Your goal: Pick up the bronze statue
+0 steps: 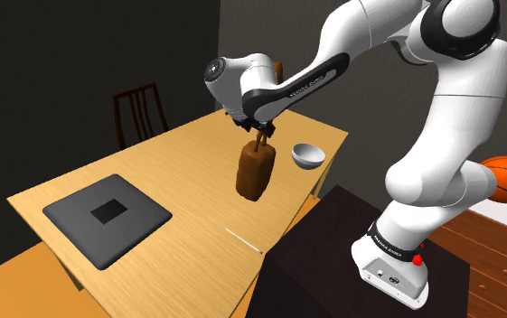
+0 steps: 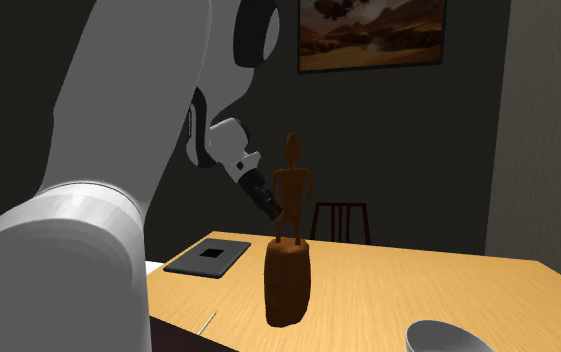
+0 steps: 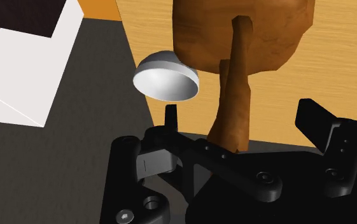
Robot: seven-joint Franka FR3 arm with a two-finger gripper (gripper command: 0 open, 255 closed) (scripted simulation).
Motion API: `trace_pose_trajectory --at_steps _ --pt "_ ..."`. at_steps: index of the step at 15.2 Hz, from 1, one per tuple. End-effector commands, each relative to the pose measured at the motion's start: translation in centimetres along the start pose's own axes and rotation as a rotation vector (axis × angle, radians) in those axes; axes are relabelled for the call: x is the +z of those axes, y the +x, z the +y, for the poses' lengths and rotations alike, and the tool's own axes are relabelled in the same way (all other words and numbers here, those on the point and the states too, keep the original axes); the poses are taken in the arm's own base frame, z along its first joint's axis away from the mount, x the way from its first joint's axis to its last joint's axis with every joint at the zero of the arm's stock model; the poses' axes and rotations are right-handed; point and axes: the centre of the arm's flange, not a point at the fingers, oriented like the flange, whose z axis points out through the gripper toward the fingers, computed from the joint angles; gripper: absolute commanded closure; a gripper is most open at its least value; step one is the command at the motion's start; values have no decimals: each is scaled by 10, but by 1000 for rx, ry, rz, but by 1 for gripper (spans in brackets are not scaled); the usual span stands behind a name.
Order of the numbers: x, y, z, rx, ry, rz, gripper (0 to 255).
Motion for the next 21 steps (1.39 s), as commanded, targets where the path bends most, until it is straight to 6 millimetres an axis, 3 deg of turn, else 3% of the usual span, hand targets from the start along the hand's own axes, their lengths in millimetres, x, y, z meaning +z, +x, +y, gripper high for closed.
trace_pose_trajectory --at_steps 1,2,3,12,21 --pt "5 -6 -1 1 0 0 0" --pt "5 -6 -1 0 0 0 0" --pt "6 -5 -1 0 0 0 255" --pt "5 -6 -1 1 0 0 255" --pt "-30 26 7 1 0 0 255"
